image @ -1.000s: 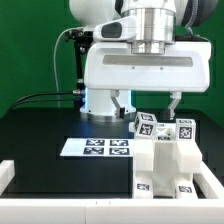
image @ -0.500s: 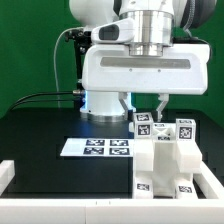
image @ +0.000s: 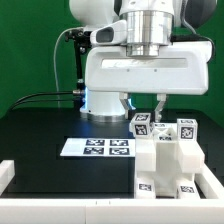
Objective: Assemble chair
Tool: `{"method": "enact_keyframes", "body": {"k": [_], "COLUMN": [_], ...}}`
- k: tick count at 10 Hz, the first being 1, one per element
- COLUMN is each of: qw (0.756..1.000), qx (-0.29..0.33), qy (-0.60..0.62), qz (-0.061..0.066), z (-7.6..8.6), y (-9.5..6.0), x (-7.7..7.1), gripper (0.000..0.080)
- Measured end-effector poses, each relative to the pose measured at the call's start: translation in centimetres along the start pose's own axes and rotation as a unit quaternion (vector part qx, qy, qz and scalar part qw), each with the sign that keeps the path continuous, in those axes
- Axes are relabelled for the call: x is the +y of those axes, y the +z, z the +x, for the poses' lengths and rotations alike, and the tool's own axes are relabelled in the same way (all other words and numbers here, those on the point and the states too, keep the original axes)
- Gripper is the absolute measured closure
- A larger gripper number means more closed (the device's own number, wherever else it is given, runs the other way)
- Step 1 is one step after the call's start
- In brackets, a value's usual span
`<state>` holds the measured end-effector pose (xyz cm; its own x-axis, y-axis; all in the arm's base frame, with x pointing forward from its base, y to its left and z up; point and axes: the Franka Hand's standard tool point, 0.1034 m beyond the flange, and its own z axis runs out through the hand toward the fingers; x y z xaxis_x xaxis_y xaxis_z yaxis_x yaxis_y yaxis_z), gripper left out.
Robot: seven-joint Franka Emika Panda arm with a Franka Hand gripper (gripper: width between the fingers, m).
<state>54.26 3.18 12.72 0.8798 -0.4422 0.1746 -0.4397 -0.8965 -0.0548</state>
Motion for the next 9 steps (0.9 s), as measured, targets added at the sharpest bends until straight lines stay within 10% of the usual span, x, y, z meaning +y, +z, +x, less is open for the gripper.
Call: {"method": "enact_keyframes", "body": {"k": [9], "qw": [0.933], "qx": [-0.012], "qy": [0.360], "qz": [0.017], "z": [-0.5], "y": [0.1], "x": [-1.8], "gripper": [0.0517]}}
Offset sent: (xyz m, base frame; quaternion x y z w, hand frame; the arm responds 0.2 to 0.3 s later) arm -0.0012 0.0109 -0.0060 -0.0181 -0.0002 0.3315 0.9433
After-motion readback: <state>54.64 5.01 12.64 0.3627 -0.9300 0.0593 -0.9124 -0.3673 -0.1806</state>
